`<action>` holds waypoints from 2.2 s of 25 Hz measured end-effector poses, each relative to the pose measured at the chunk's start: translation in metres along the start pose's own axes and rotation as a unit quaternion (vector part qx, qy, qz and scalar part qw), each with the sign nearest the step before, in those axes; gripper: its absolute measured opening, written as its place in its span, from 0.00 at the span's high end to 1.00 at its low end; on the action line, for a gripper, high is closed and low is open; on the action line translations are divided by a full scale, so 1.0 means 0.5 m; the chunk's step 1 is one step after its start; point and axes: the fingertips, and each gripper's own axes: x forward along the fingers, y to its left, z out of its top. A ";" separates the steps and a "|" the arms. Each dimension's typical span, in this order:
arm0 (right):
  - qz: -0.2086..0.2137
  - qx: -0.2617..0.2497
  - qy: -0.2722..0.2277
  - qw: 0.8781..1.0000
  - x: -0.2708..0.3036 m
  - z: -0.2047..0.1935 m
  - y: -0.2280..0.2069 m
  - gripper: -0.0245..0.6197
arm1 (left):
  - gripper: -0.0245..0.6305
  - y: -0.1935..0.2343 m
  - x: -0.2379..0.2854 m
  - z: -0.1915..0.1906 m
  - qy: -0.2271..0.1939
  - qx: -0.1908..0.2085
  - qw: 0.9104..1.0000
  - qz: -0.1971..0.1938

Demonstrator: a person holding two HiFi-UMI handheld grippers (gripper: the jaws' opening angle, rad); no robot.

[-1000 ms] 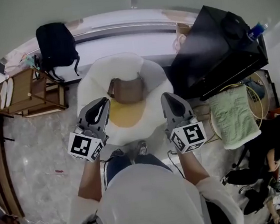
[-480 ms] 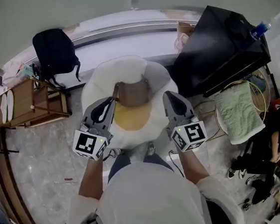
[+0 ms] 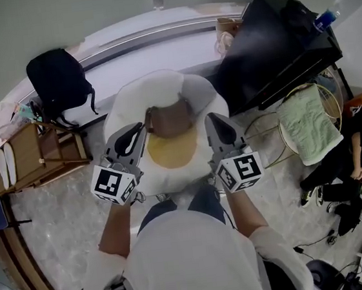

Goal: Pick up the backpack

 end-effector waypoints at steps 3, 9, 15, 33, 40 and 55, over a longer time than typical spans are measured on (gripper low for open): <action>0.000 0.003 0.007 1.000 0.010 -0.015 -0.022 0.91 | 0.89 0.004 0.025 -0.013 0.002 -0.008 1.000 0.003; 0.036 -0.002 0.019 0.999 0.061 -0.046 -0.075 0.91 | 0.89 0.020 0.083 -0.038 0.005 -0.021 0.999 0.042; 0.081 -0.010 0.029 0.996 0.121 -0.084 -0.130 0.91 | 0.89 0.026 0.161 -0.065 0.008 -0.021 0.996 0.081; 0.076 -0.001 0.073 0.994 0.293 -0.315 -0.247 0.91 | 0.89 0.139 0.292 -0.302 0.047 -0.061 0.991 0.114; 0.075 -0.018 0.084 0.993 0.317 -0.421 -0.280 0.91 | 0.89 0.168 0.326 -0.387 0.039 -0.067 0.989 0.125; 0.092 -0.030 0.099 0.990 0.389 -0.611 -0.304 0.91 | 0.89 0.217 0.357 -0.559 0.050 -0.059 0.988 0.136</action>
